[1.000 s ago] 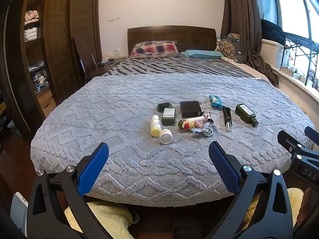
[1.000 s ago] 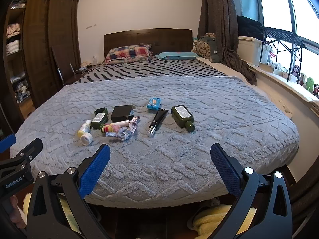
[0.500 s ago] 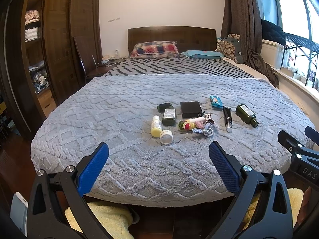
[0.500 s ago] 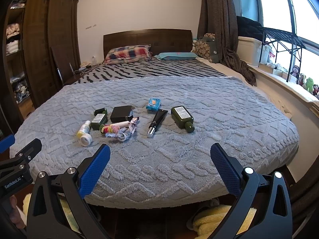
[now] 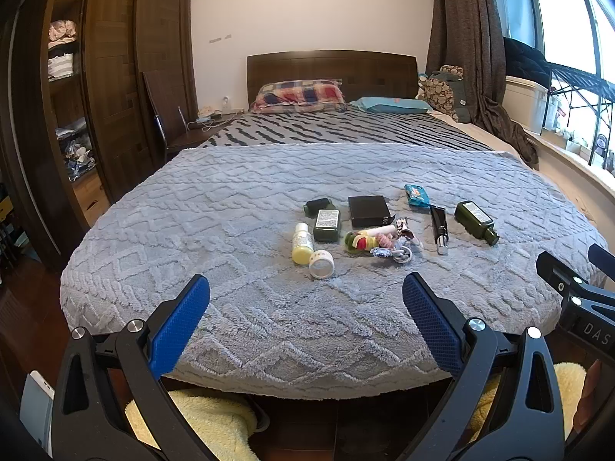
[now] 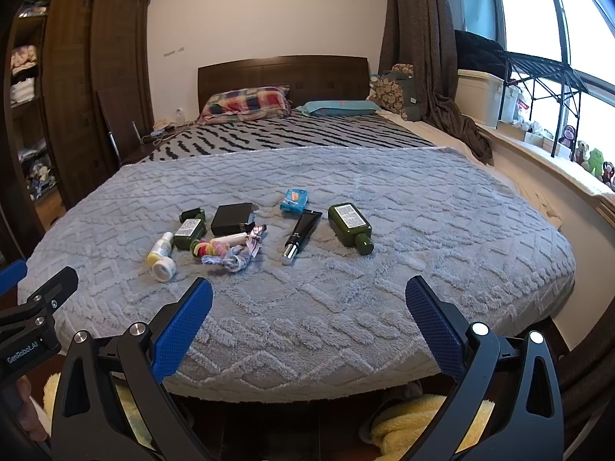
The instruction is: Collect trash
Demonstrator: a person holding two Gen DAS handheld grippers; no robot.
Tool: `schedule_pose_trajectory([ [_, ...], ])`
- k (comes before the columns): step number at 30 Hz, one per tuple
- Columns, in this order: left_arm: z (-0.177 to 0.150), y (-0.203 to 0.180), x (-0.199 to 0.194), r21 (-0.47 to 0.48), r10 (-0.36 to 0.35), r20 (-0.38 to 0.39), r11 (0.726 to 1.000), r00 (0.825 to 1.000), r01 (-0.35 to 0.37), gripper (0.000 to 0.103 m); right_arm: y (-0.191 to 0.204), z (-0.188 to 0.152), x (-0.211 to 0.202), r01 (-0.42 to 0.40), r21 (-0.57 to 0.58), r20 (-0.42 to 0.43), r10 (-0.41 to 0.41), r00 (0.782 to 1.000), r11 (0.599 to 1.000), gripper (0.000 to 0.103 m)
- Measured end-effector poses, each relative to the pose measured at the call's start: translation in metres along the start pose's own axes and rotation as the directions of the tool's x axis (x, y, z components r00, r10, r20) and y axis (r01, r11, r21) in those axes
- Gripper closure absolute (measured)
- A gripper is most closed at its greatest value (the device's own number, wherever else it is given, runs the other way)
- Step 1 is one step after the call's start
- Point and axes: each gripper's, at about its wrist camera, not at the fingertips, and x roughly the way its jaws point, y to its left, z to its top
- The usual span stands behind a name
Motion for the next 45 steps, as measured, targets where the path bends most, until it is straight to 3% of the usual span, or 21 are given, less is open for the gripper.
schedule_pose_trajectory([
  [33, -0.007, 0.0, 0.006, 0.007, 0.006, -0.012, 1.0, 1.0, -0.006, 0.008, -0.004, -0.005, 0.006, 0.006, 0.012, 0.027, -0.007, 1.0, 1.0, 0.003],
  [45, -0.024, 0.008, 0.046, 0.008, 0.019, -0.091, 1.0, 0.996, -0.018, 0.008, -0.002, -0.022, 0.037, 0.008, -0.022, -0.001, -0.008, 1.0, 1.0, 0.003],
])
